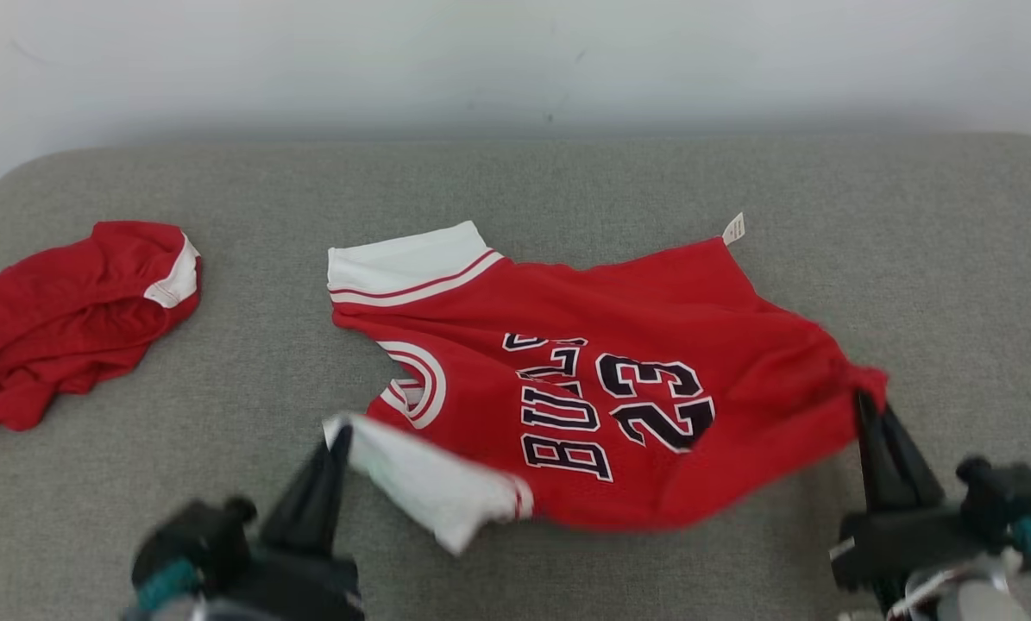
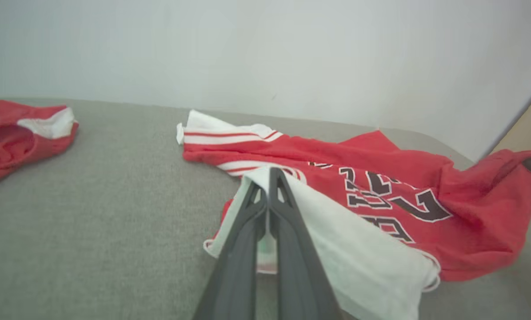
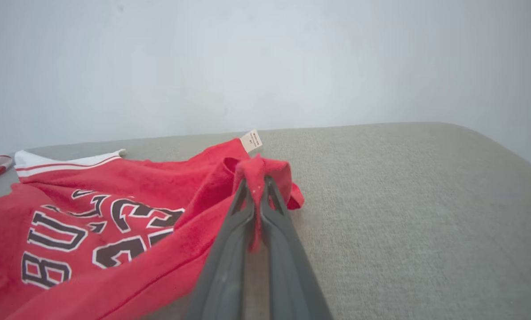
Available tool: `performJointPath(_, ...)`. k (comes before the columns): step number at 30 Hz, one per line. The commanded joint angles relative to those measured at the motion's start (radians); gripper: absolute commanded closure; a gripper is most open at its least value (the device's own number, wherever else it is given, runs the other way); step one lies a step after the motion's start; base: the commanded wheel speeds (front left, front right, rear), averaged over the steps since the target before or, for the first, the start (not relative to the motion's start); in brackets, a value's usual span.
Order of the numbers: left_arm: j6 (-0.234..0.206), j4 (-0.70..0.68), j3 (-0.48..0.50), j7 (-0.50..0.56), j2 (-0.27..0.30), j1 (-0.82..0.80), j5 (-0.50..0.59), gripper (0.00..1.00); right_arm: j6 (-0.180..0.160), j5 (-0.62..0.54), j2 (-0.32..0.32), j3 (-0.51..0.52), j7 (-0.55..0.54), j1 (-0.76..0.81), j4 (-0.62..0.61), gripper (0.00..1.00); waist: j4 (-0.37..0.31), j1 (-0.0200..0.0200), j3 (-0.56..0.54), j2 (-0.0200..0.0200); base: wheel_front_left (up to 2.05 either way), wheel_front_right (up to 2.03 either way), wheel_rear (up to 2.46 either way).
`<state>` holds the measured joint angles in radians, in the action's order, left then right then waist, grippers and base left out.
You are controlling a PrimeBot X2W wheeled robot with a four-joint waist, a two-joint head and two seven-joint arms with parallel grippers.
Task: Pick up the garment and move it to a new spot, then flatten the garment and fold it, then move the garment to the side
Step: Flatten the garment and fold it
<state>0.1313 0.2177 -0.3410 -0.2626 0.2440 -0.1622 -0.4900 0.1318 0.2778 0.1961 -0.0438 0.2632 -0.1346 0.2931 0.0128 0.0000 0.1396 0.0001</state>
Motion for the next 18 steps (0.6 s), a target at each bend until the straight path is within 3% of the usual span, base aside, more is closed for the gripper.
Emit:
performJointPath(1, -0.002, -0.013, 0.0, -0.003, 0.016, -0.047, 0.001, 1.0, -0.002, 0.012, 0.009, -0.009, -0.003, -0.038, -0.011, 1.0, -0.008, 0.0, 0.016, -0.0001, 0.0, 0.0, 0.0)
performJointPath(6, -0.002, -0.055, -0.044, 0.084, 0.13, -0.387, -0.052, 1.0, -0.002, 0.074, 0.039, -0.074, -0.072, -0.335, 0.001, 1.0, -0.049, 0.0, 0.134, -0.0001, 0.0, 0.0, 0.0)
performJointPath(10, -0.002, -0.032, -0.044, 0.171, 0.203, -0.666, -0.113, 1.0, -0.002, 0.125, 0.021, -0.091, -0.132, -0.595, 0.047, 1.0, -0.081, 0.0, 0.262, -0.0001, 0.0, 0.0, 0.0)
performJointPath(16, -0.002, 0.088, -0.004, 0.265, 0.222, -1.086, -0.202, 1.0, -0.002, 0.168, 0.018, -0.098, -0.211, -0.989, 0.147, 1.0, -0.119, 0.0, 0.427, -0.0001, 0.0, 0.0, 0.0)
performJointPath(18, -0.002, 0.137, -0.029, 0.286, 0.229, -1.211, -0.179, 1.0, -0.002, 0.19, 0.017, -0.09, -0.224, -1.103, 0.187, 1.0, -0.128, 0.0, 0.465, -0.0001, 0.0, 0.0, 0.0)
